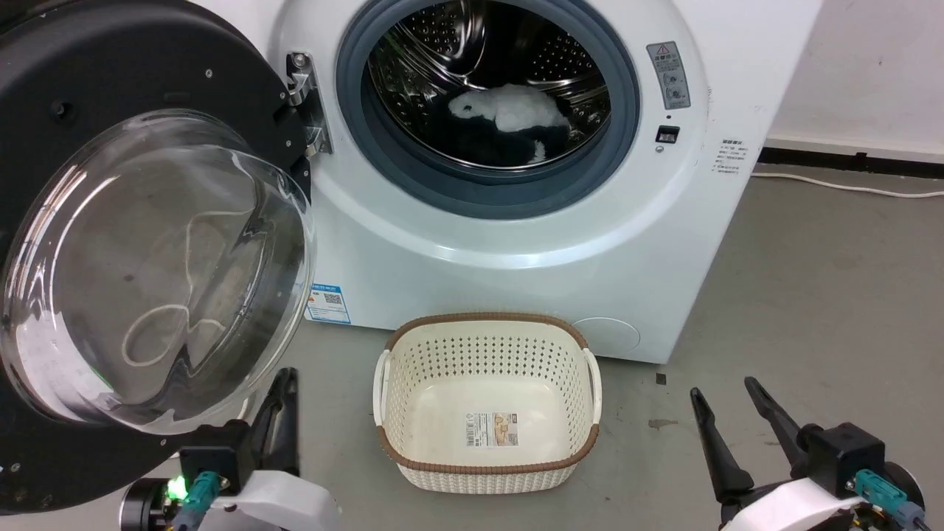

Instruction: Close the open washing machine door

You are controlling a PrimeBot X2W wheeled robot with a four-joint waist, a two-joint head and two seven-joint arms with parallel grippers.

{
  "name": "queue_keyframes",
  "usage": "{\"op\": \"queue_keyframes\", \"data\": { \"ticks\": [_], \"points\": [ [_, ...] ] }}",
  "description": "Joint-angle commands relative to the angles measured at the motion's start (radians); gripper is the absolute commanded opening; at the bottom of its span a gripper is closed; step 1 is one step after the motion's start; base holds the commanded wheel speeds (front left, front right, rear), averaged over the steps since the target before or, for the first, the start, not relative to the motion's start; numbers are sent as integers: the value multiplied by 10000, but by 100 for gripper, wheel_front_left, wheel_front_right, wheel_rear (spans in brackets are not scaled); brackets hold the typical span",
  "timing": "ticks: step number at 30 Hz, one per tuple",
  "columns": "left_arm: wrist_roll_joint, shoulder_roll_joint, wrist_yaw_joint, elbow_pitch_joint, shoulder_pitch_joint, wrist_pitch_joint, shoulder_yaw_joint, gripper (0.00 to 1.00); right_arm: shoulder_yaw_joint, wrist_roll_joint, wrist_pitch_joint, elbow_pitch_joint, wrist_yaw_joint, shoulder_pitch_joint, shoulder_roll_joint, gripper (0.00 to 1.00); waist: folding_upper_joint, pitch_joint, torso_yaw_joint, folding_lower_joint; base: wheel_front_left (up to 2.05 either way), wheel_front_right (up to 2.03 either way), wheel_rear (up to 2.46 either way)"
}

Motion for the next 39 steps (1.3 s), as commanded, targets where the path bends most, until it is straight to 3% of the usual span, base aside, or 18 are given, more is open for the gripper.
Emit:
{"op": "queue_keyframes", "data": {
  "ticks": [1,11,17,23,39],
  "points": [
    [-131,25,-65,-116,103,-106,18,0,14,132,-100,60,2,145,-5,100,0,-1,22,0,0,0,0],
    [-1330,-4,161,-1926,-433,-318,1415,0,-86,471,-309,230,3,288,-6,100,0,6,451,0,0,0,0],
    [-2114,-5,285,-2598,-1310,-444,3151,0,-151,666,-434,365,3,359,-7,100,0,-13,913,0,0,0,0],
    [-2575,77,-30,-2008,-1937,-570,5115,0,-218,856,-560,503,3,317,-8,100,0,50,1358,0,0,0,0],
    [-1729,3015,-198,1934,-2016,246,5636,0,-342,842,-819,680,4,-99,-10,100,0,1240,1787,0,0,0,0]
  ]
}}
